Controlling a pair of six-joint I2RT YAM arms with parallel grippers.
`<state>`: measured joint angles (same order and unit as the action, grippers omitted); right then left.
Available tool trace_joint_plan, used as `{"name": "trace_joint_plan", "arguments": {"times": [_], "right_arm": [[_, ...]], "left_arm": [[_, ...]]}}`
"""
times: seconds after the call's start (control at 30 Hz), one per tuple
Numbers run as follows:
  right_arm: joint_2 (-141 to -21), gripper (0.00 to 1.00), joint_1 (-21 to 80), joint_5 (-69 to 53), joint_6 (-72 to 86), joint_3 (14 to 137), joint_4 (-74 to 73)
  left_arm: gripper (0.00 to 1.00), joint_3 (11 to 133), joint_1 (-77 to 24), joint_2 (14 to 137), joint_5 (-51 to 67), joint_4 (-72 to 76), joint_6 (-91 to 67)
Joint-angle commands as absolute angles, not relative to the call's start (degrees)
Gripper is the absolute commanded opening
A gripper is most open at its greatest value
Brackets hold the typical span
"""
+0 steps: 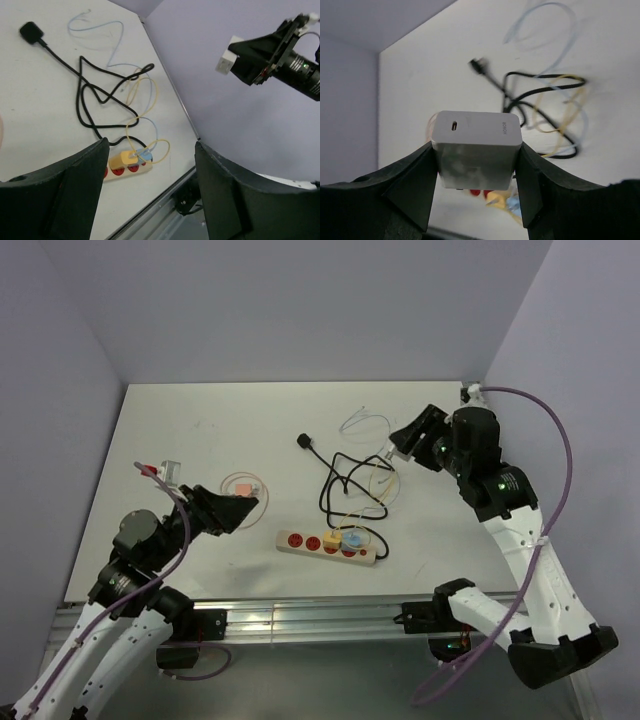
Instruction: Insert the plug
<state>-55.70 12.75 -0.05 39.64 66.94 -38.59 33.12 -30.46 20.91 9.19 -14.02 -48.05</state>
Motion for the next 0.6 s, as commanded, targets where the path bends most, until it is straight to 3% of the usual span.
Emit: {"name": "trace_joint_plan", "arguments": {"times": [0.0, 0.13, 0.3, 0.57], "right_arm": [[-56.2, 0.00, 19.1, -5.8, 37.4, 73.2, -34.9], [-58.1, 0.00, 23.8, -15.8, 41.3, 74.4, -31.0], [-60.4, 0.00, 30.3, -12.4, 46.4, 74.4, -30.5], [-63.1, 0.00, 36.5, -4.2, 63.5, 70.9, -24.4]], "left_arm": [[0.76, 33.3, -30.3, 24.1, 16.0, -4.9, -49.7], [0.84, 32.8, -30.4, 29.0, 22.9, 7.3, -49.1], [1.00, 30.2, -32.8, 30.0, 20.1, 18.5, -44.5], [1.00, 31.5, -43.8, 39.6, 4.7, 29.0, -32.9]]}}
